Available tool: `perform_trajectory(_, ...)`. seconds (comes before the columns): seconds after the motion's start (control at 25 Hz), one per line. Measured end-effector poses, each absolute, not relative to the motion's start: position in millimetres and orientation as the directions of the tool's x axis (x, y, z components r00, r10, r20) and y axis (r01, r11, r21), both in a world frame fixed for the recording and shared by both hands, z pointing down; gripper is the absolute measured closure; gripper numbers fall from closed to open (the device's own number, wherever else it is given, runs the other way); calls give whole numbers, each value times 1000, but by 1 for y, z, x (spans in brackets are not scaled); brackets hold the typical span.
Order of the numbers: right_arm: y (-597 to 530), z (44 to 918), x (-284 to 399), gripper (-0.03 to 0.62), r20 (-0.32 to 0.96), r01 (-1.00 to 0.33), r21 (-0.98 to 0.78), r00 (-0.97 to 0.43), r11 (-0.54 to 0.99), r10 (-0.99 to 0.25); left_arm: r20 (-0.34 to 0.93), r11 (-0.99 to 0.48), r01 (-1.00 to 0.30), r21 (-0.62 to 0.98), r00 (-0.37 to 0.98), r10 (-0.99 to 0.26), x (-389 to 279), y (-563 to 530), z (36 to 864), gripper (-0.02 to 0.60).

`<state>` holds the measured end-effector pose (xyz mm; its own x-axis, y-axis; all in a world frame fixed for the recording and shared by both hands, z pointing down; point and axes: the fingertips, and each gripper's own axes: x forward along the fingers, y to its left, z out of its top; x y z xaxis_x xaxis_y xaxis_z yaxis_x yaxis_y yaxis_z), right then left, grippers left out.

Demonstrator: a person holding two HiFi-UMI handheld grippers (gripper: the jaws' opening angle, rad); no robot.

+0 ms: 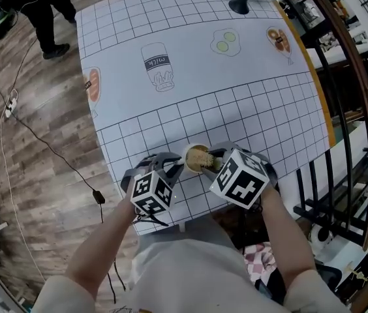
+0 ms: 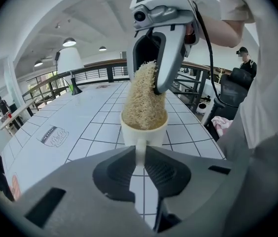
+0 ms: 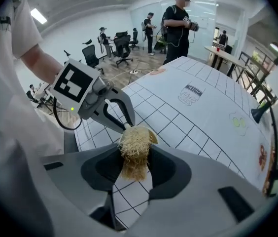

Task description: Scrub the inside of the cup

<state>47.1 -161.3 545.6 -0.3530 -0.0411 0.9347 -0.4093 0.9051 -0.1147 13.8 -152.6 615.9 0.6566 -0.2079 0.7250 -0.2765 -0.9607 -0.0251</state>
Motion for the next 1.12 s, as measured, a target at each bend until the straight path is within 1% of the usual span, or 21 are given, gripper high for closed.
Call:
perform_trajectory(0.12,-159,551,44,456,961,-358,-66,-275,931,-38,723,-960,-280,-26,658,-212,13,-153,615,518)
perform_trajectory(0.2,-161,558,38,456,963,-352,-41,-263,935,-57,718,-959,-284,-24,662,-214,14,-154,616,517)
perform_trajectory(0.36,-165,571,29,450,946,-394,-58,-315,917,-76,712,-955,-297,-12,668,-217,13,-155,615,517)
perform_trajectory(0.48,-162,578,27,447,935,-388,-81,-349,918,-65,703,-950,-314,5,676,-220,13,-156,616,517)
perform_trajectory(0.76,-159,576,35,438,929,-389,-84,-364,917,-69,696,-945,-327,16,682,-224,15,-155,619,517)
perform_trajectory(0.84,-161,580,35,456,929,-388,-82,-364,918,-71,695,-944,-330,15,682,-227,15,-156,619,517)
perform_trajectory(1.0,-162,599,30,483,951,-343,-54,-303,938,-56,699,-941,-337,14,676,-231,12,-157,618,517)
perform_trajectory(1.12,-161,603,28,485,967,-324,-47,-253,945,-38,700,-940,-341,12,674,-236,13,-157,618,517)
